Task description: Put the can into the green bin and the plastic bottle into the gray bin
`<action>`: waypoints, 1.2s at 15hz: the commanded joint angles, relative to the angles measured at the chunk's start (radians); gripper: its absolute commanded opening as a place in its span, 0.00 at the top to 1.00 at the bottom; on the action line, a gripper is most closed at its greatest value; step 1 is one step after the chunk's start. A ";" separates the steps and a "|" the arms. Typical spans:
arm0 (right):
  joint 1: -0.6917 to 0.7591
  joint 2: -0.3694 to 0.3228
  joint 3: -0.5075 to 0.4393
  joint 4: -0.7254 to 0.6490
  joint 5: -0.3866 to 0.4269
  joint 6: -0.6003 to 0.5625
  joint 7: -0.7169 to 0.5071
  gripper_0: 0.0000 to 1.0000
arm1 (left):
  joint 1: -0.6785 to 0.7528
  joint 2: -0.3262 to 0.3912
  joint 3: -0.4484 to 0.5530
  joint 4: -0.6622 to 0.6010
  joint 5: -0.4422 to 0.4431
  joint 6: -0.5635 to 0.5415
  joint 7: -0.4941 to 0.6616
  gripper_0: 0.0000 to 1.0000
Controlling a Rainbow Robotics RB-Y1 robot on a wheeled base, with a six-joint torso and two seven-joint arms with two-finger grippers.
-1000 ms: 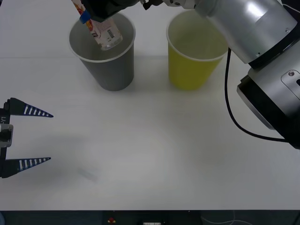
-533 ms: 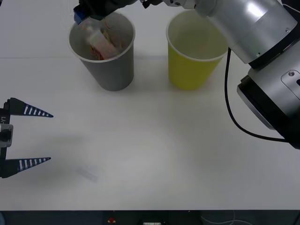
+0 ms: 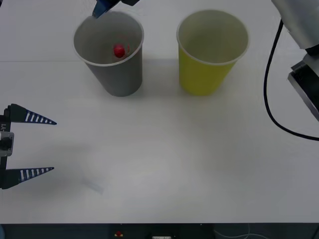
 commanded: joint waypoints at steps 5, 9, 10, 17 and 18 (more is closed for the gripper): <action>0.255 -0.245 -0.100 -0.372 -0.178 -0.072 0.072 0.00 | 0.000 0.000 0.000 0.000 0.000 0.000 0.000 0.00; 0.492 -0.389 -0.213 -0.631 -0.267 -0.070 0.133 0.00 | 0.000 0.000 0.000 0.000 0.000 0.000 0.000 0.00; 0.577 -0.431 -0.261 -0.698 -0.299 -0.072 0.165 0.00 | 0.000 0.000 0.000 0.000 0.000 0.000 0.000 0.00; 1.081 -0.580 -0.585 -1.017 -0.435 -0.070 0.317 0.00 | 0.000 0.000 0.000 0.000 0.000 0.000 0.000 0.00; 1.149 -0.589 -0.624 -1.037 -0.448 -0.072 0.366 0.00 | 0.000 0.000 0.000 0.000 0.000 0.000 0.000 0.00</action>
